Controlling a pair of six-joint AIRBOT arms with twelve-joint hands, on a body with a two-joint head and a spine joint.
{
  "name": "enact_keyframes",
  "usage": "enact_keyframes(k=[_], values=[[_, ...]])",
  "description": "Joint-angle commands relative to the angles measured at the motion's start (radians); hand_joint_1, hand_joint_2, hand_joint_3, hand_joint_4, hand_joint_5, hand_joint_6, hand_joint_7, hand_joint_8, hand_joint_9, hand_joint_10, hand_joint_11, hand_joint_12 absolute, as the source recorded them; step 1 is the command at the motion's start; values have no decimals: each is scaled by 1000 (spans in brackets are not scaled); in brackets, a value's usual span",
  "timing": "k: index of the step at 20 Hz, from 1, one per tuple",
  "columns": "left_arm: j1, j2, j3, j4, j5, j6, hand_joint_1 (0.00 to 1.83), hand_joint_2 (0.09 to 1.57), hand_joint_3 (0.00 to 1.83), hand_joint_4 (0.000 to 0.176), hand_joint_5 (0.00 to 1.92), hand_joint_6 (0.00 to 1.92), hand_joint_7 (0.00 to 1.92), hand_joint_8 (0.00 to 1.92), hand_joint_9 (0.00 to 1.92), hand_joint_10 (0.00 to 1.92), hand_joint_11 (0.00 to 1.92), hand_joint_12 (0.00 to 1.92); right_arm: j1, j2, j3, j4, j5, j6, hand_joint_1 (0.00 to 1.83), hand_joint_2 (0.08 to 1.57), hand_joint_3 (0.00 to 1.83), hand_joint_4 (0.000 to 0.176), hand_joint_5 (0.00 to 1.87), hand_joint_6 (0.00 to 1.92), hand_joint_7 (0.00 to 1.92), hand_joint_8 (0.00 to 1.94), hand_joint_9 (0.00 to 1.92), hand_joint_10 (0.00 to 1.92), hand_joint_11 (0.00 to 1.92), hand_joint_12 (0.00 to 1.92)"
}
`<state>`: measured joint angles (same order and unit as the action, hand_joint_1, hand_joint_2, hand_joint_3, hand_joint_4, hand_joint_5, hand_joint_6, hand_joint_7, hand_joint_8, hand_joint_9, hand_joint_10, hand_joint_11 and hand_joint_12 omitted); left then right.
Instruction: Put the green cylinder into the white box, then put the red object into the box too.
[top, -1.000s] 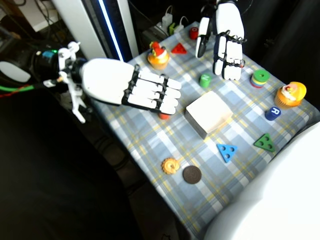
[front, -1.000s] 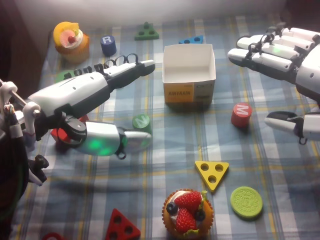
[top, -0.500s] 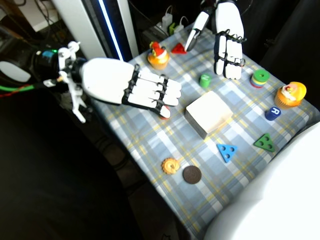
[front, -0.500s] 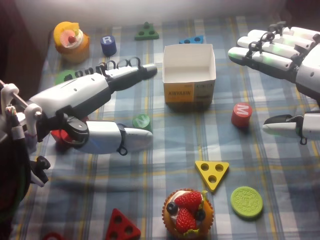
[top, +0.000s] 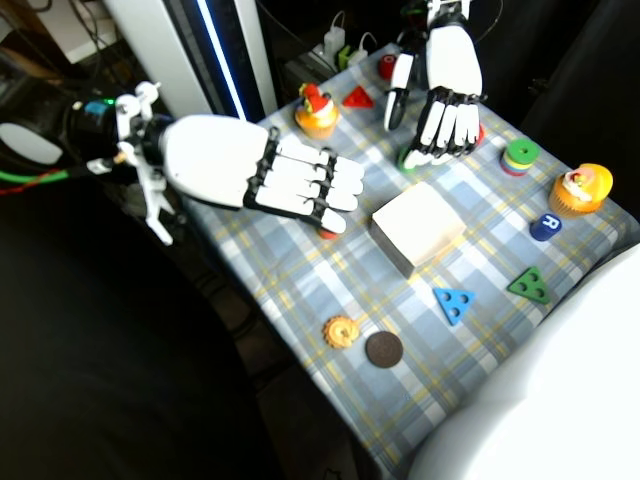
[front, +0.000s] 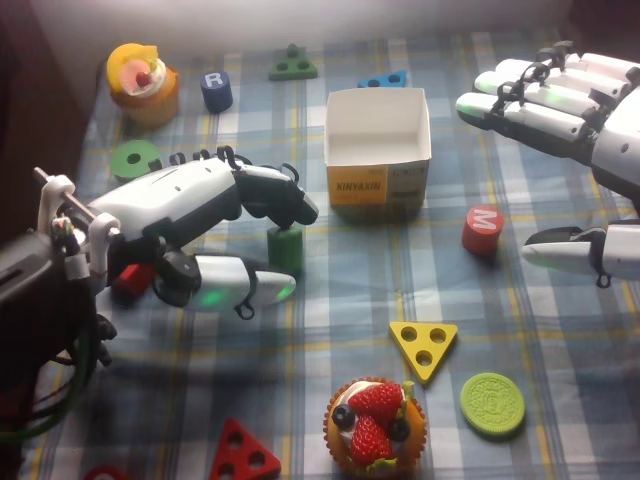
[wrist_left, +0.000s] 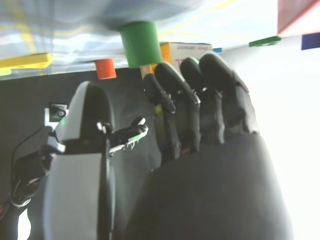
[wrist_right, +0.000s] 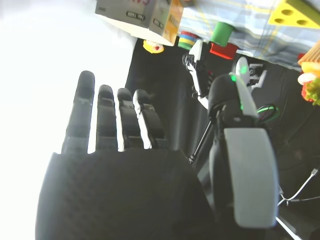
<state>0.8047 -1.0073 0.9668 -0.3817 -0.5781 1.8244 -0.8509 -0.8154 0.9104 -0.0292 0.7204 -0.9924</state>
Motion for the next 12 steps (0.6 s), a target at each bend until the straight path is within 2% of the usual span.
enact_keyframes(k=[1, 2, 3, 4, 5, 6, 7, 8, 9, 10, 11, 12], values=[[-11, -9, 8, 6, -88, -2, 981, 1143, 0, 14, 420, 533, 530, 387, 147, 923, 0, 1486, 8, -3, -1, 10, 122, 1, 498, 1198, 1, 0, 0, 0, 0, 0, 0, 0, 0, 387], [-11, -17, 15, -3, -86, 3, 983, 1133, 0, 23, 414, 509, 545, 299, 145, 905, 0, 1513, 8, -3, -1, 10, 123, 2, 490, 1199, 1, 0, 0, 0, 0, 0, 0, 0, 0, 386], [-13, -21, 17, -19, -85, 26, 968, 1130, 0, 50, 393, 502, 503, 238, 105, 858, 0, 1495, 8, -3, -1, 10, 123, 3, 498, 1202, 2, 0, 0, 0, 0, 0, 0, 0, 0, 391], [-18, -26, 15, -39, -84, 71, 949, 1140, 1, 56, 371, 487, 469, 192, 68, 811, 0, 1471, 7, -3, -1, 10, 124, 4, 499, 1204, 2, 0, 0, 0, 0, 0, 0, 0, 0, 393], [-21, -29, 12, -53, -83, 103, 951, 1138, 0, 71, 387, 417, 468, 132, 87, 721, 0, 1355, 7, -3, -1, 10, 124, 5, 503, 1207, 4, 0, 0, 0, 0, 0, 0, 0, 0, 393], [-24, -32, 10, -61, -83, 131, 939, 1150, 2, 66, 373, 390, 438, 98, 67, 711, 0, 1381, 6, -3, -1, 10, 126, 6, 517, 1214, 2, 0, 0, 0, 0, 0, 0, 0, 0, 267], [-24, -33, 10, -62, -83, 132, 940, 1152, 1, 63, 385, 382, 449, 83, 63, 741, 0, 1390, 5, -3, -1, 10, 126, 7, 510, 1218, 3, 0, 0, 0, 0, 0, 0, 0, 0, 237], [-24, -34, 10, -62, -83, 132, 984, 1153, 0, 48, 396, 401, 462, 77, 40, 814, 0, 1402, 5, -3, -1, 11, 127, 7, 522, 1219, 1, 0, 0, 0, 0, 0, 0, 0, 0, 184], [-25, -35, 10, -63, -83, 132, 989, 1163, 2, 56, 391, 428, 463, 74, 7, 851, 0, 1312, 4, -3, -1, 12, 127, 7, 537, 1219, 0, 0, 0, 0, 0, 0, 0, 0, 0, 173], [-25, -36, 11, -65, -83, 132, 986, 1165, 1, 59, 372, 469, 467, 75, 1, 883, 0, 1316, 4, -3, -1, 12, 127, 7, 534, 1218, 0, 0, 0, 0, 0, 0, 0, 0, 0, 241], [-25, -39, 12, -66, -84, 132, 947, 1179, 1, 83, 331, 570, 450, 70, 0, 847, 0, 1265, 3, -3, -1, 13, 128, 7, 529, 1218, 0, 0, 0, 0, 0, 0, 0, 0, 0, 324], [-25, -42, 14, -66, -84, 132, 938, 1187, 1, 85, 320, 641, 452, 72, 12, 815, 0, 1287, 3, -4, -1, 14, 129, 8, 531, 1212, 0, 0, 0, 0, 0, 0, 0, 0, 0, 370]])
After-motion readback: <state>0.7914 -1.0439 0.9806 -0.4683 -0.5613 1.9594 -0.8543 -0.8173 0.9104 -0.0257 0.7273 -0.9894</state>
